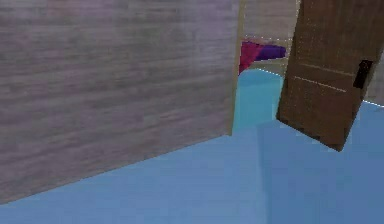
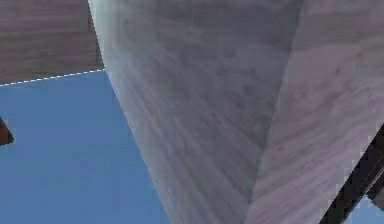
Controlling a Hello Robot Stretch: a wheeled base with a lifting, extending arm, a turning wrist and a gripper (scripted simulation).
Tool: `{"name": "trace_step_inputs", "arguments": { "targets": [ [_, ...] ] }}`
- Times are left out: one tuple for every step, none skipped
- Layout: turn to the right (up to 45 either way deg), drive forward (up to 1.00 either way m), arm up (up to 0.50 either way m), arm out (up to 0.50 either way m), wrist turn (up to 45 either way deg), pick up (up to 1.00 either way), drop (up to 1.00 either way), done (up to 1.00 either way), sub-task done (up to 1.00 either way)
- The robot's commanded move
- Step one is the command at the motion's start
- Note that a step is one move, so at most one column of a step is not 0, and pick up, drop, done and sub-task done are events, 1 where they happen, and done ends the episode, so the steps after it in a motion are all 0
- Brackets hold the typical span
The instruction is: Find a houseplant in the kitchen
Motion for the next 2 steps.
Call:
{"name": "trace_step_inputs", "arguments": {
  "targets": [
    [27.0,0.00,0.00,0.00,0.0,0.00,0.00,0.00,0.00],
    [0.0,1.00,0.00,0.00,0.0,0.00,0.00,0.00,0.00]
  ]
}}
